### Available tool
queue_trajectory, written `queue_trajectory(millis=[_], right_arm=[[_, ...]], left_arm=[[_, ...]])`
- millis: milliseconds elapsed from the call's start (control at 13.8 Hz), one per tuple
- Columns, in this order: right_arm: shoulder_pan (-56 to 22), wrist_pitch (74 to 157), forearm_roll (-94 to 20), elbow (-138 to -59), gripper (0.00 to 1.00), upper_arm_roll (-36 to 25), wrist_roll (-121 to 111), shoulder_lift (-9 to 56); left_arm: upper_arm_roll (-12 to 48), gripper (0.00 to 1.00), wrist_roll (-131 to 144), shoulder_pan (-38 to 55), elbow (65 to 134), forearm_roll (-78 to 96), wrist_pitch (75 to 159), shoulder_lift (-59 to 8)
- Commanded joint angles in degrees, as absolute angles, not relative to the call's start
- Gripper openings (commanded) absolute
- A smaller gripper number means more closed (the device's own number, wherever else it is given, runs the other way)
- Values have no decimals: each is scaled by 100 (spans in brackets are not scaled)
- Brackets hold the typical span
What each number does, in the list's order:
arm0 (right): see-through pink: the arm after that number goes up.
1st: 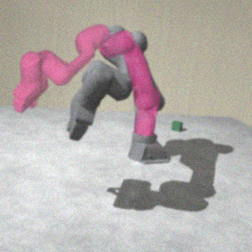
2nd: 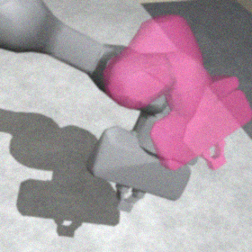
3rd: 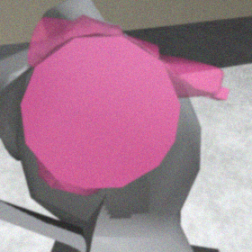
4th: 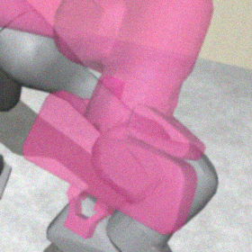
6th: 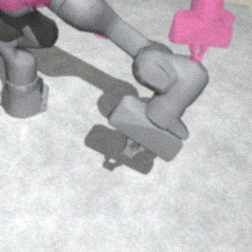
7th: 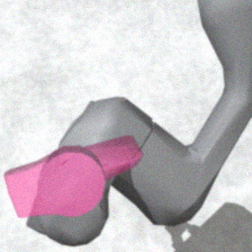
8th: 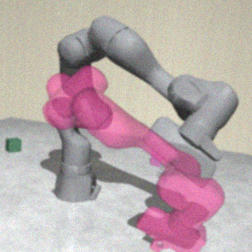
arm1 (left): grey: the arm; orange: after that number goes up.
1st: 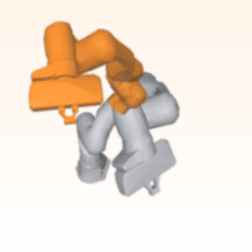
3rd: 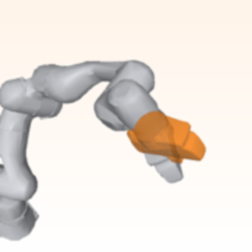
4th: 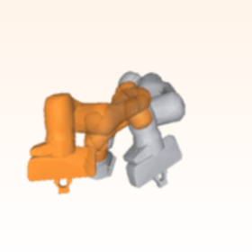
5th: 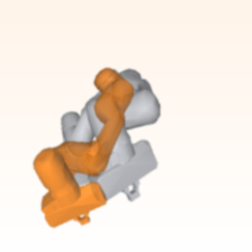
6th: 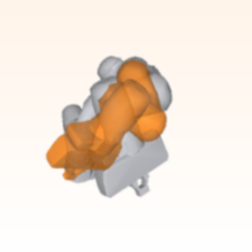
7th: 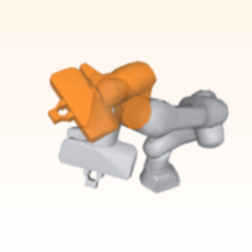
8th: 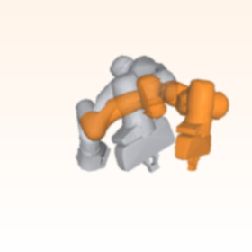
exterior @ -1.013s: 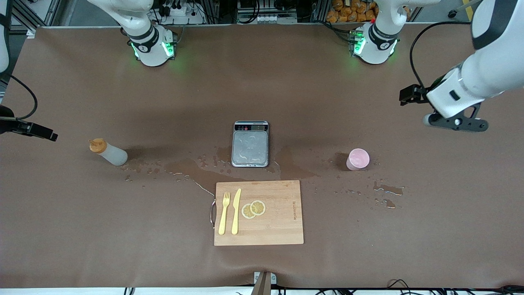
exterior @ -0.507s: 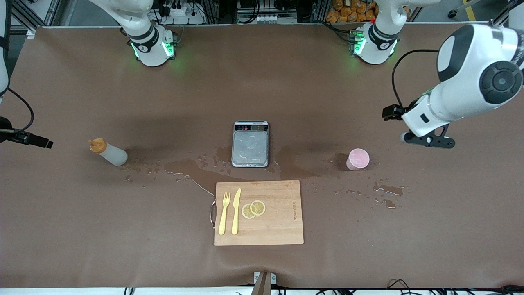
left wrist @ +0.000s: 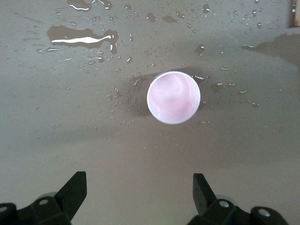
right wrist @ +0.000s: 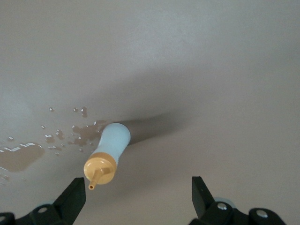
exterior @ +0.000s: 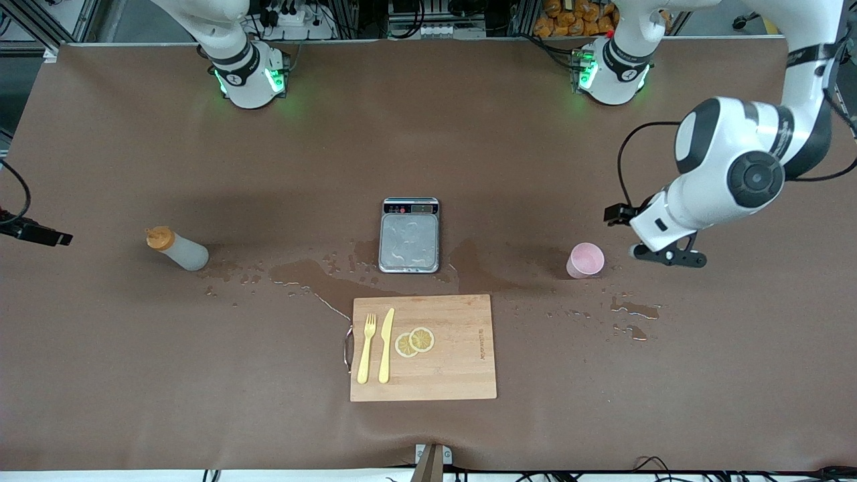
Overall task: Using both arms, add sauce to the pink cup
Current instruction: 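Move the left gripper down toward the pink cup, then grasp the pink cup with the left gripper while the right gripper reaches the bottle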
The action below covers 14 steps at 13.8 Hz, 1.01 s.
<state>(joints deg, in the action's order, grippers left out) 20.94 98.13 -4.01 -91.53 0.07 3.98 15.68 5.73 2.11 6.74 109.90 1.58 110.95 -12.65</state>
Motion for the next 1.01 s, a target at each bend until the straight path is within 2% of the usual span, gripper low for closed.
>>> queue_trajectory(millis=[0,434,941], right_arm=[[2679,9659,-1385,-8973,100,105,895,1766],[2962,9606,-1635,-8921,100,105,1485,2380],[3260,9615,-2751,-8912,100,105,1819,3189]], left_arm=[[571,100,281,686,10986,255,11416,-1572],[571,100,281,686,11180,255,12505,-2196],[571,100,281,712,11127,264,12858,-2593]])
